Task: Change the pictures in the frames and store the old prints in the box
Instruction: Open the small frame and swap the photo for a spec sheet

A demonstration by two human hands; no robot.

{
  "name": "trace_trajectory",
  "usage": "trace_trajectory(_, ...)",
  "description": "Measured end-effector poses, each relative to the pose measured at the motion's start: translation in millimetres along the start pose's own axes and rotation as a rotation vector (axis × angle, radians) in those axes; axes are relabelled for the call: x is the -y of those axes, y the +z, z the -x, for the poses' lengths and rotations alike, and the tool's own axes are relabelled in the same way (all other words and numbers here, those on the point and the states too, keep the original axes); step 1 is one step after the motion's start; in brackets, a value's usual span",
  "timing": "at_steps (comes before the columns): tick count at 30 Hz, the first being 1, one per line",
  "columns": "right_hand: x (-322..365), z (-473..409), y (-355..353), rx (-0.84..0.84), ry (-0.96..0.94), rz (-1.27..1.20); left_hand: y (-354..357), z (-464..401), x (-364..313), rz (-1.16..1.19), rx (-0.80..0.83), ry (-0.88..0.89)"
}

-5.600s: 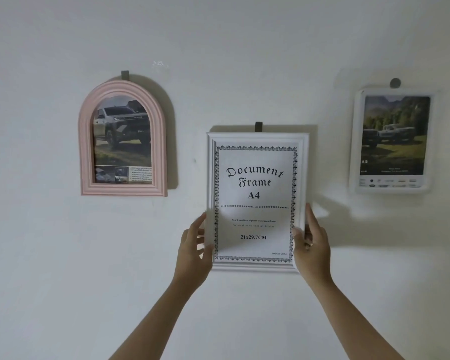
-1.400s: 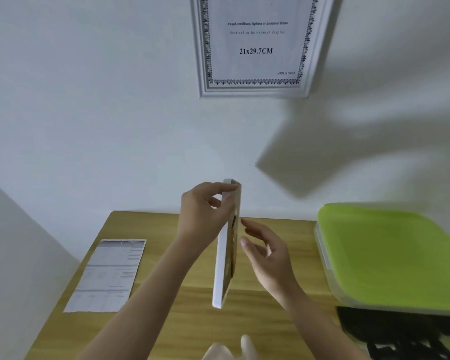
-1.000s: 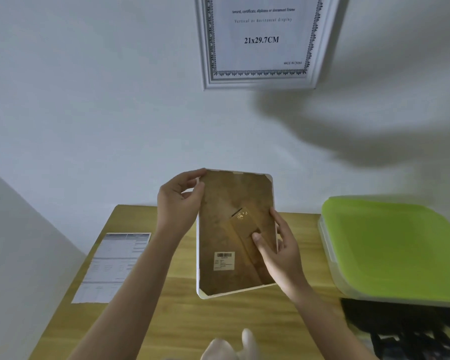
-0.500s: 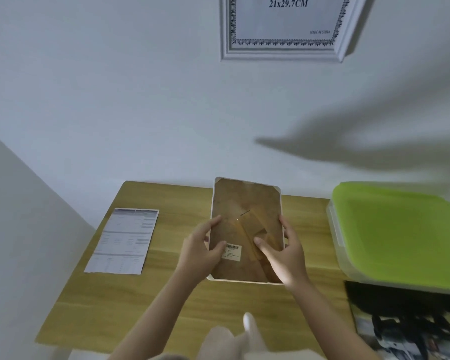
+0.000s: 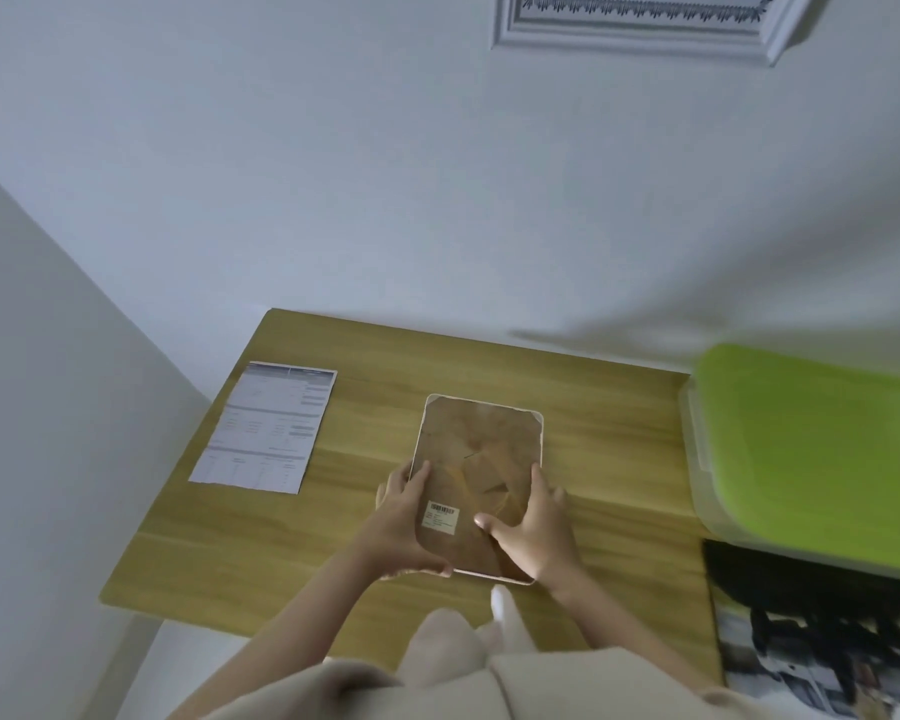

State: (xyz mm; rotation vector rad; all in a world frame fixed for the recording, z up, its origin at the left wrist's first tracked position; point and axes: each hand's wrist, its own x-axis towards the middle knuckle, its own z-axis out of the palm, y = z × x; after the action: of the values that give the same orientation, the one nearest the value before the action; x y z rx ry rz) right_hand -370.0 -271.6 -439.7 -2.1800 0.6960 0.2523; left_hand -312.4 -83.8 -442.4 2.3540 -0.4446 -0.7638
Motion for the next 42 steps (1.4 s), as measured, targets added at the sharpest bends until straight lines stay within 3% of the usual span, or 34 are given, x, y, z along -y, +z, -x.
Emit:
trace_trajectory(12,-6.0,-23.3,-3.6,-0.054,-0.060,0.283,10.6,-2.5,21.1,0.006,-0.031,0.038)
trace_trajectory(20,19.1,-74.5,-30.2,0.101,-0.016,0.368,13.3,-4.6,25.1,0.015,-0.033,0.059)
trace_trajectory(33,23.7,-113.5,-50.9,0.157,0.090,0.306,15.2,-5.4,31.6,-0.030,-0.040,0.083)
trace_trajectory(42,14.7,-107.9,-56.8,0.144,0.017,0.169,18.7,-3.6,31.4,-0.052,-0.067,0.127)
